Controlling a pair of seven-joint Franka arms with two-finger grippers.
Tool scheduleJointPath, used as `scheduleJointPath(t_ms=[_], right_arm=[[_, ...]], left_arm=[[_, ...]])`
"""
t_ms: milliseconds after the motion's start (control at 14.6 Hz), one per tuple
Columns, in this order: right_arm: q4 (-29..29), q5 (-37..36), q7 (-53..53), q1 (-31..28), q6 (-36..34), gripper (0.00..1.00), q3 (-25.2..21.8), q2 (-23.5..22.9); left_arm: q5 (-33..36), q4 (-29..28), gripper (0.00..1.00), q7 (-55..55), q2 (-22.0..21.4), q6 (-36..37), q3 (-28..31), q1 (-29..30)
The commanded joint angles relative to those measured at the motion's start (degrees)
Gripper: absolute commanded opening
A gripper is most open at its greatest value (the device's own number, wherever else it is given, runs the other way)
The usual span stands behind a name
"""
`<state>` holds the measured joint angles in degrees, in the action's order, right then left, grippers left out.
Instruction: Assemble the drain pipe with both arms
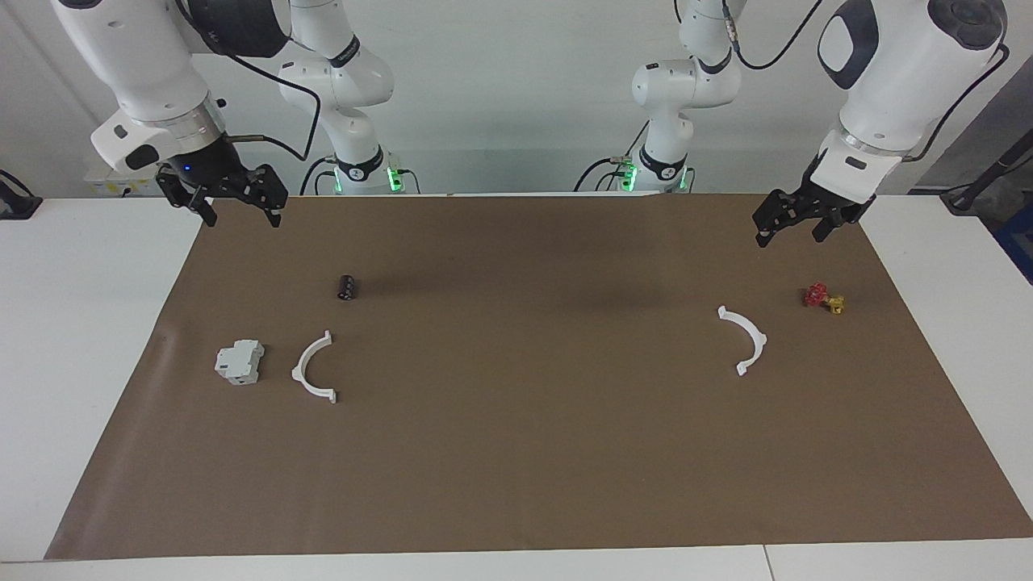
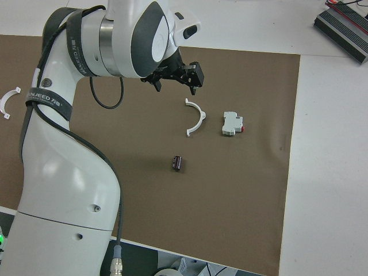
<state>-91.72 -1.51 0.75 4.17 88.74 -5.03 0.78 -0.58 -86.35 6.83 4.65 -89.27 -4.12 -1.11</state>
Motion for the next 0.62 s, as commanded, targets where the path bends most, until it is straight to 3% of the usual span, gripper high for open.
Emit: scheduleJointPath(t_ms=[0, 343, 548], right_arm=[[-1.1, -0.1, 1.4, 0.0, 1.3, 1.0, 0.3, 1.0], [-1.7, 0.0, 1.4, 0.0, 2.1, 1.0, 0.3, 1.2], [-11.4, 2.0, 0.2, -0.2, 14.3, 1.0, 0.3, 2.8]], left_arm=[[1.0, -1.9, 1.0, -0.2, -1.8, 0.1, -0.1, 0.1], [1.0, -2.3, 1.0, -0.2, -2.3, 0.4, -0.1, 0.1], [1.0, -2.9, 1.0, -0.2, -2.4, 0.3, -0.1, 0.1]])
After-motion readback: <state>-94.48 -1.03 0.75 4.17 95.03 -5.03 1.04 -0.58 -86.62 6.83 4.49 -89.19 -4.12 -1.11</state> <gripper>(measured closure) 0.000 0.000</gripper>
